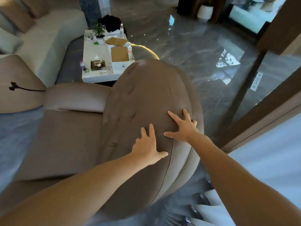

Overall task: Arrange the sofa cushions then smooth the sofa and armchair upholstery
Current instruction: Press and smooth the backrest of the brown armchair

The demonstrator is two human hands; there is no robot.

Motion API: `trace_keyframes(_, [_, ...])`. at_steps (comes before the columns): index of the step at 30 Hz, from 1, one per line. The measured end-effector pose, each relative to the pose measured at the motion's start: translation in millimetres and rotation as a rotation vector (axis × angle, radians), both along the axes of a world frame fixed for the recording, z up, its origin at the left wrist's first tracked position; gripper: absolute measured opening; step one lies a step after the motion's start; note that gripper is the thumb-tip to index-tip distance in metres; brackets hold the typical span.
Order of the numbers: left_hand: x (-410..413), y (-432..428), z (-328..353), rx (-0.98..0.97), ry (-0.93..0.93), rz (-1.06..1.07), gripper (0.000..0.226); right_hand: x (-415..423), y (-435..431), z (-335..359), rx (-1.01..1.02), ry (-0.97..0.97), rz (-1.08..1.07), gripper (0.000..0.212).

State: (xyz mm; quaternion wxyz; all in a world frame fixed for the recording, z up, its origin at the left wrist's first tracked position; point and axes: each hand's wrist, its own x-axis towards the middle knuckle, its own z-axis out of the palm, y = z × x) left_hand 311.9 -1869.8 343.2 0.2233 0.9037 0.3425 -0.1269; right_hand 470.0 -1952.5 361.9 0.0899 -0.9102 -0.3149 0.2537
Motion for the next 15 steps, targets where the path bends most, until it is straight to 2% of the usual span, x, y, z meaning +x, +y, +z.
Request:
trace_keyframes(8, [-8, -1, -16, 0.007, 0.014, 0.002, 0.112, -6, -4, -2, -0.048, 0.003, 0.014, 0.091])
trace_keyframes(15, [-48, -6, -14, -0.038, 0.01, -0.033, 0.114, -50, -21, 3, -0.056, 0.02, -0.001, 0.093])
